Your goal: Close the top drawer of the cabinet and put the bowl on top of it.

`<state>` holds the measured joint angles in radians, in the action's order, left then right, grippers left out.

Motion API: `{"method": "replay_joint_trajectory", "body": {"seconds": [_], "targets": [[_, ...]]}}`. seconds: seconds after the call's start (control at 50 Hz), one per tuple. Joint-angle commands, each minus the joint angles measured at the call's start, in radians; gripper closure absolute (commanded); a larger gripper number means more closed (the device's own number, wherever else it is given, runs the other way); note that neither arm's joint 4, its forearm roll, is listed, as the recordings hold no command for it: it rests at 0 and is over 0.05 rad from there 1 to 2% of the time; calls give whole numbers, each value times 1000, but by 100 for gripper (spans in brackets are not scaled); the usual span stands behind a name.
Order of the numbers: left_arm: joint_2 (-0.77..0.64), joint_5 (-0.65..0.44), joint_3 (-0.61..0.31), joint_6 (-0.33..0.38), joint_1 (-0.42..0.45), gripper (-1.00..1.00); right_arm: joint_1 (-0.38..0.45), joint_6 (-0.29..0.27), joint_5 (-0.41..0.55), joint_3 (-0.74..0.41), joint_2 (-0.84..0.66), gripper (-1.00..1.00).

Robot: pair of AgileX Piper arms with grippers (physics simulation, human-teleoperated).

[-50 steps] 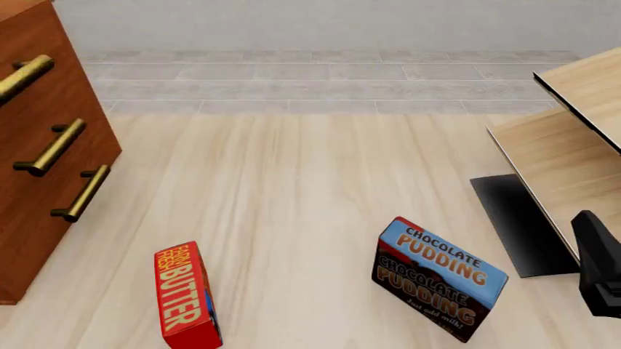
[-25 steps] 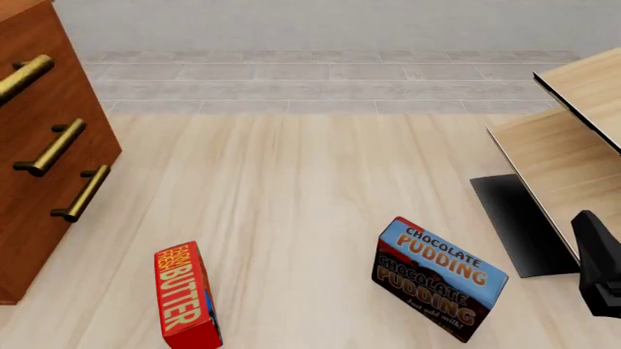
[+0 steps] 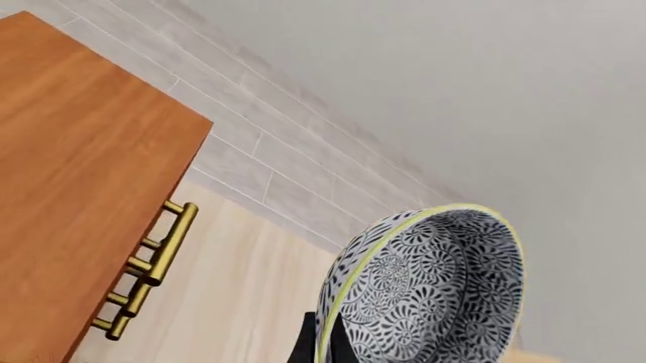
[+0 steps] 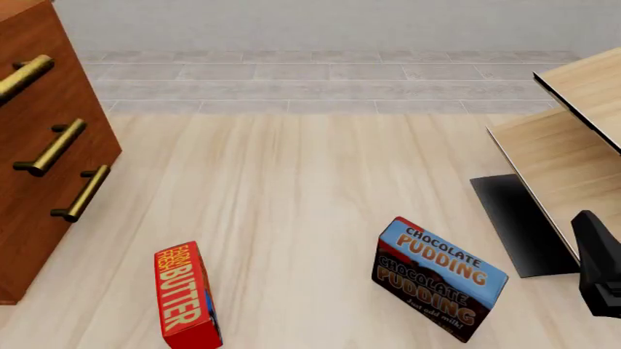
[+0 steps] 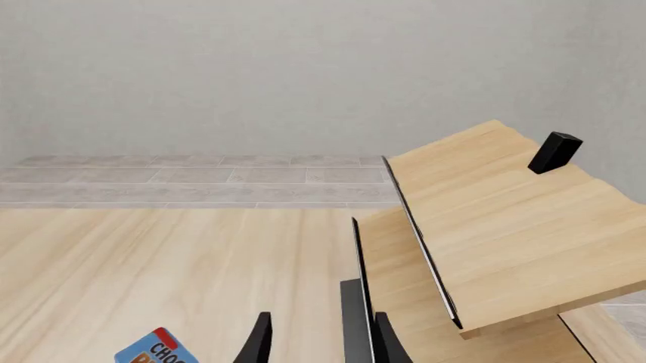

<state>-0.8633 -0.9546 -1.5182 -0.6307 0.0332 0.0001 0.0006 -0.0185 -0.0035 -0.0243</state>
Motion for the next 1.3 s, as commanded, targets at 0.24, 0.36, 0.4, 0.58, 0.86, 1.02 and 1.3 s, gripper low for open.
{"method": "replay_joint_trajectory", "body": {"seconds": [0.24, 0.36, 0.4, 0.58, 0.86, 1.02, 1.3], "targets": [[34, 41, 68, -16, -112, 100, 0, 0, 6, 0, 7, -100], [29, 56, 79, -12, -159, 100, 0, 0, 6, 0, 7, -100], [30, 66, 90, -15, -174, 100, 0, 0, 6, 0, 7, -100], [21, 116, 140, -41, -245, 100, 0, 0, 6, 0, 7, -100], [-4, 159, 166, -52, -325, 100, 0, 0, 6, 0, 7, -100], [-24, 204, 197, -49, -377, 100, 0, 0, 6, 0, 7, -100], [-64, 250, 213, -58, -432, 100, 0, 0, 6, 0, 7, -100]]}}
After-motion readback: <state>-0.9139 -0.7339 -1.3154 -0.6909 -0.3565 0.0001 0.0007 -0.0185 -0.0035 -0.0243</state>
